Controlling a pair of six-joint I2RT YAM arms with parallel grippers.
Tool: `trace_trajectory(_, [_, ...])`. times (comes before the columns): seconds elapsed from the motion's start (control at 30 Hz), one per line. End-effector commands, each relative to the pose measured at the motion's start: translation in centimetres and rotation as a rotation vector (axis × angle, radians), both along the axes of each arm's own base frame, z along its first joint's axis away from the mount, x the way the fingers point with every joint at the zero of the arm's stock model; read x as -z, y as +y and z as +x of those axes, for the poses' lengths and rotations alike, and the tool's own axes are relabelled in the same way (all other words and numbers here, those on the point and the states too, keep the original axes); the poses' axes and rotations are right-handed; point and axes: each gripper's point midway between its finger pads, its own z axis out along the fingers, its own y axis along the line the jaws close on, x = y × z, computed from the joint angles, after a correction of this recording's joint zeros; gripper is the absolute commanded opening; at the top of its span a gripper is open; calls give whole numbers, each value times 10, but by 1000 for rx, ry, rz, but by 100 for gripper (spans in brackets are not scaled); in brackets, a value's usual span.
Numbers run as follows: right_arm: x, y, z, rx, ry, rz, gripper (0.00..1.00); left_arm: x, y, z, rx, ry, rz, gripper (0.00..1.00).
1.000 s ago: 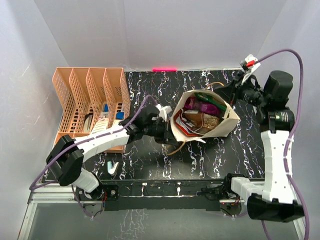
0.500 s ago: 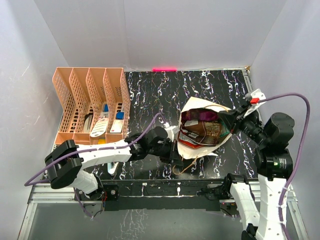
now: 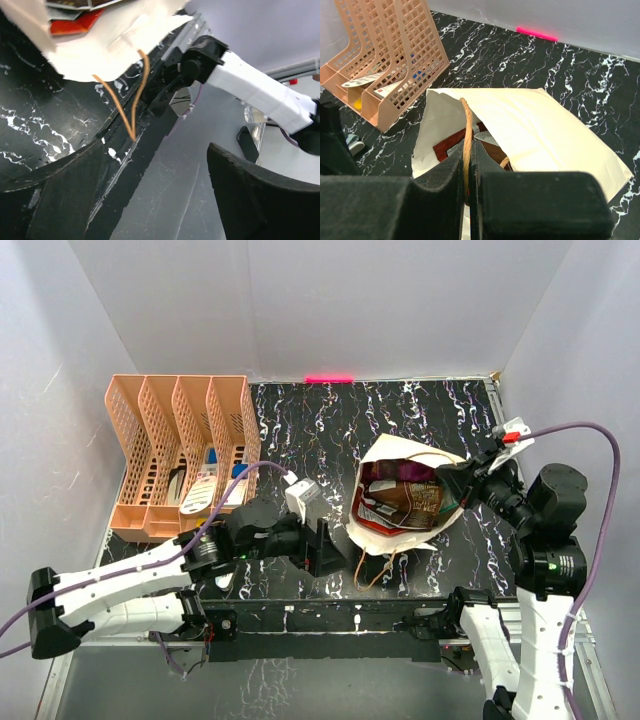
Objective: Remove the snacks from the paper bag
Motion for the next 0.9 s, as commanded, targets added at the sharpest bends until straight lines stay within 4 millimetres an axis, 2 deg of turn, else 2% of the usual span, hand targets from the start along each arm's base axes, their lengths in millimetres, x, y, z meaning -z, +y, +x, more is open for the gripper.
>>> trace_trajectory(0.0, [-20, -5, 6, 53, 26, 44, 8, -36, 2, -10, 95, -190, -23, 86])
trace_trajectory(0.13, [-29, -4, 14, 52, 54, 78, 8, -64, -24, -13, 205, -429, 14, 90])
trace_trajectory(0.2, [-35, -2, 21, 42, 68, 90, 8, -73, -37, -7, 258, -555, 40, 89])
trace_trajectory(0.3, [-47, 0, 29, 22, 63, 97, 8, -85, -55, 11, 298, -767, 73, 88])
trace_trajectory(0.4, [-56, -1, 38, 22, 62, 98, 8, -87, -71, 34, 299, -976, 107, 90])
trace_trajectory(0.43, [-61, -2, 41, 23, 56, 97, 8, -85, -76, 39, 307, -1030, 121, 88])
trace_trajectory(0.47, [-64, -2, 45, 23, 54, 96, 8, -80, -84, 44, 316, -1062, 143, 77])
trace_trajectory(0.5, [-67, -2, 47, 22, 50, 96, 8, -78, -90, 53, 304, -1094, 168, 62])
trace_trajectory(0.53, [-69, -3, 51, 23, 47, 97, 8, -74, -98, 60, 303, -1129, 193, 55])
trace_trajectory(0.67, [-74, -1, 58, 3, 53, 109, 8, -50, -123, 94, 320, -1216, 312, 50])
trace_trajectory(0.77, [-71, 1, 57, -4, 58, 118, 8, -41, -137, 123, 312, -1197, 335, 41])
trace_trajectory(0.87, [-64, 0, 55, 3, 57, 117, 8, -24, -146, 149, 320, -1176, 385, 39])
